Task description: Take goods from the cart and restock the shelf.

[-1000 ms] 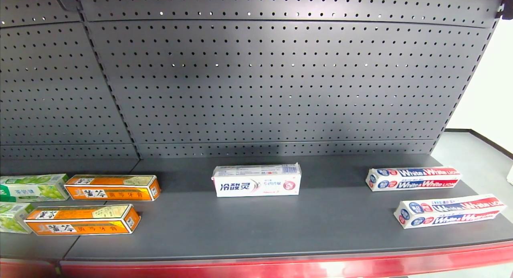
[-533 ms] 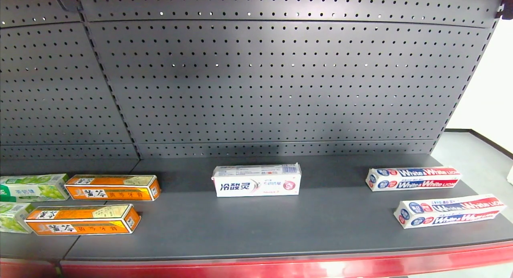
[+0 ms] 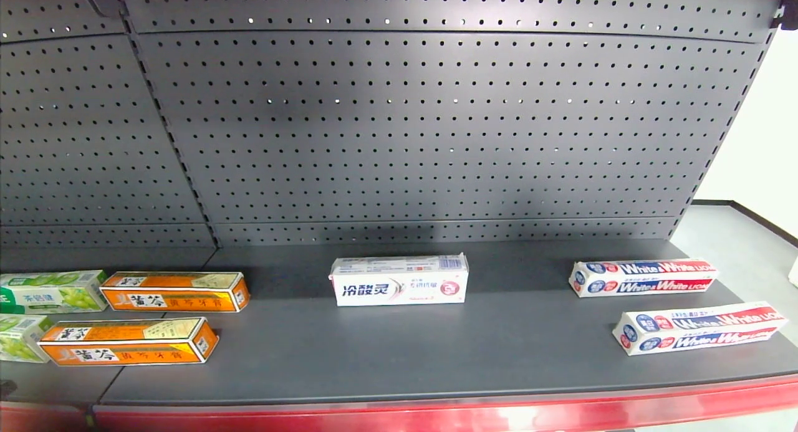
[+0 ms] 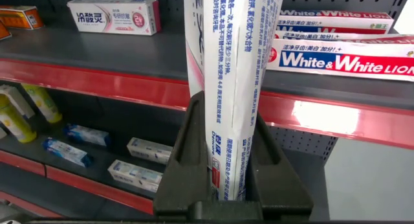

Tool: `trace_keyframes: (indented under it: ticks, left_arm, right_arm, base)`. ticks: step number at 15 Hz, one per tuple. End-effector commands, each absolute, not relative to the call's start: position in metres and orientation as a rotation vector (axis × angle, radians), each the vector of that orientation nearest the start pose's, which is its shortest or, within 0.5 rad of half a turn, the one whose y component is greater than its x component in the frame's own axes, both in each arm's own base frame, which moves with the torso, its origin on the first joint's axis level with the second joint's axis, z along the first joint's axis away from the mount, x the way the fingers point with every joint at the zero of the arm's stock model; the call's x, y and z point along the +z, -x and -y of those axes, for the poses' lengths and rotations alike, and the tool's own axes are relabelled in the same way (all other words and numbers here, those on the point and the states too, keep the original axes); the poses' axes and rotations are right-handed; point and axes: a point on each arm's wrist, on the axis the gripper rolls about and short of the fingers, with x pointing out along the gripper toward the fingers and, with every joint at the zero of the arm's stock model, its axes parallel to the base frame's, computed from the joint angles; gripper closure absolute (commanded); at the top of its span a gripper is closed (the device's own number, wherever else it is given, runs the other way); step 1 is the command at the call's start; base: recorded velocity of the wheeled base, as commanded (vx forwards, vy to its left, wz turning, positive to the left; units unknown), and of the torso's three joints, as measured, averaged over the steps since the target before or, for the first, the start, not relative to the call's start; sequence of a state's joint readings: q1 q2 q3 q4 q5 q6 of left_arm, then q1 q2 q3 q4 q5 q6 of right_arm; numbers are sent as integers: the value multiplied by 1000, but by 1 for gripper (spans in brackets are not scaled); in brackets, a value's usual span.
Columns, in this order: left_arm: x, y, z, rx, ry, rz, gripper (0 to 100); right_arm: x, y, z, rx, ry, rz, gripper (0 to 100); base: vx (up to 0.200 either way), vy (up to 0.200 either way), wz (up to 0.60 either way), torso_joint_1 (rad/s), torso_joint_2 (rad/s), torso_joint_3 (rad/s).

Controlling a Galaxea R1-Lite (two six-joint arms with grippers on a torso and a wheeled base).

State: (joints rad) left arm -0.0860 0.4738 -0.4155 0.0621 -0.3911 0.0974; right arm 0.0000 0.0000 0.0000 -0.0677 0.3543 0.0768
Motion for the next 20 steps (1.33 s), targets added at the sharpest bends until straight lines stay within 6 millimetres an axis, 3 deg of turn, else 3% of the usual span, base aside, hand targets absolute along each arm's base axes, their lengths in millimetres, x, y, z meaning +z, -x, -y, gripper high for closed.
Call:
trace_keyframes:
  ticks: [1, 5, 7, 8, 10, 12, 14, 17, 18, 20]
  left_arm:
    - [203, -37, 16, -575, -73, -186, 0]
    - [225, -59, 20, -591, -76, -201, 0]
    - [238, -92, 27, -600, -94, -176, 0]
    - [238, -92, 27, -600, -94, -176, 0]
    - [241, -140, 39, -694, -114, -181, 0]
    - [238, -165, 44, -738, -150, -210, 0]
    - [240, -209, 46, -817, -132, -171, 0]
    - [243, -239, 47, -845, -185, -121, 0]
    - [243, -241, 47, -845, -187, -121, 0]
    - [234, -260, 53, -870, -235, -133, 0]
  right_arm:
    - [82, 24, -8, 357, -64, 53, 100]
    - [82, 24, -8, 357, -64, 53, 100]
    - [82, 24, -8, 357, -64, 55, 100]
    - [82, 24, -8, 357, -64, 55, 100]
    - [82, 24, -8, 357, -64, 53, 100]
    - [82, 24, -8, 357, -64, 53, 100]
    - [82, 24, -8, 357, -64, 55, 100]
    - [82, 24, -8, 357, -64, 53, 100]
    - [82, 24, -8, 357, -64, 53, 100]
    - [82, 24, -8, 357, -64, 53, 100]
  base:
    - [0, 0, 0, 0, 0, 0]
    - [0, 0, 0, 0, 0, 0]
    - [0, 0, 0, 0, 0, 0]
    - [0, 0, 0, 0, 0, 0]
    - [0, 0, 0, 0, 0, 0]
    - [0, 0, 0, 0, 0, 0]
    - [0, 0, 0, 0, 0, 0]
    - [0, 0, 0, 0, 0, 0]
    - [0, 0, 0, 0, 0, 0]
    - [0, 0, 0, 0, 0, 0]
